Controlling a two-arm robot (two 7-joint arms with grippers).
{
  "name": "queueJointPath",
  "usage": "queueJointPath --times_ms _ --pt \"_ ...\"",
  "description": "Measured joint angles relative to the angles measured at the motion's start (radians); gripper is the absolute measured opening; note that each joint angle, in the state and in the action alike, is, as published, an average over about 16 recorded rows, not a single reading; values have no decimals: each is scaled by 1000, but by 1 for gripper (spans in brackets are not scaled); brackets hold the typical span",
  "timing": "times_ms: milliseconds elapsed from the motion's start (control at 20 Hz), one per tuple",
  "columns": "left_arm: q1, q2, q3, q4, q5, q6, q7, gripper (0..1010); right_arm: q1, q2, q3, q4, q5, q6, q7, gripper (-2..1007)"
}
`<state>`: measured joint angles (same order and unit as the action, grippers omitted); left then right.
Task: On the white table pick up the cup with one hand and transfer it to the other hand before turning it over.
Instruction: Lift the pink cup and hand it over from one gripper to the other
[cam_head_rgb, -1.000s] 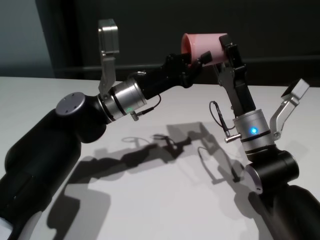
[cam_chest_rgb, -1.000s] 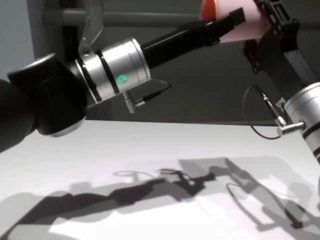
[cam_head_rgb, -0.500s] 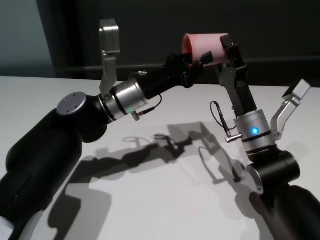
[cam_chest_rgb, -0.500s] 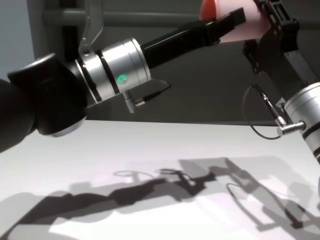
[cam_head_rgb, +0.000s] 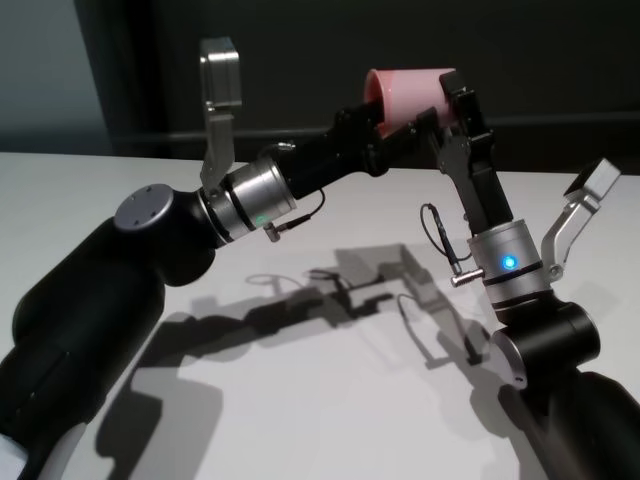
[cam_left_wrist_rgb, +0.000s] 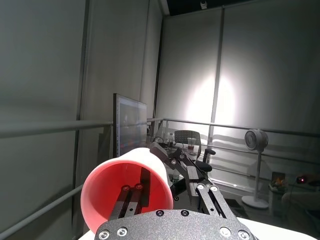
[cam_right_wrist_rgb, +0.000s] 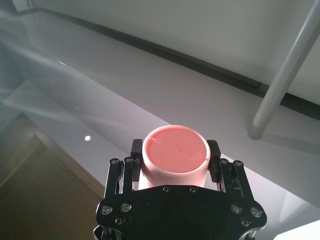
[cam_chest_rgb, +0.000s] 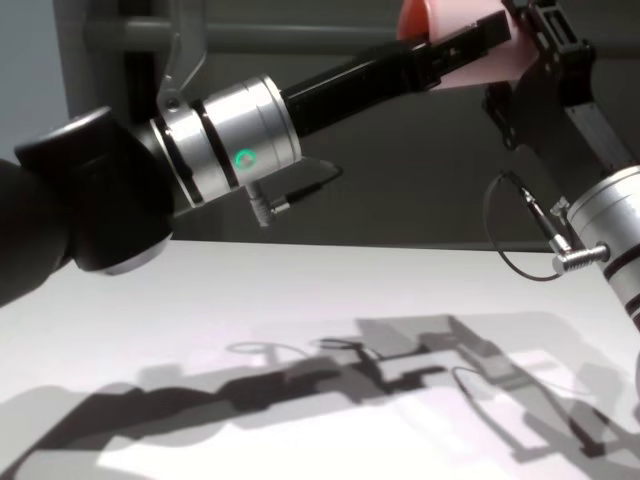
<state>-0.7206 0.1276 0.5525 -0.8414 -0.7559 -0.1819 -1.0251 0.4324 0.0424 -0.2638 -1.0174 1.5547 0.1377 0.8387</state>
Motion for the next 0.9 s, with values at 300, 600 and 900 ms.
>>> queueJointPath --times_ms 300,600,900 --pt "37 29 -4 -54 -7 12 30 664 0 0 0 0 0 0 0 743" --pt "93 78 -8 -153 -10 33 93 860 0 0 0 0 0 0 1 743" --pt "150 138 -6 -280 15 63 202 968 0 0 0 0 0 0 1 743"
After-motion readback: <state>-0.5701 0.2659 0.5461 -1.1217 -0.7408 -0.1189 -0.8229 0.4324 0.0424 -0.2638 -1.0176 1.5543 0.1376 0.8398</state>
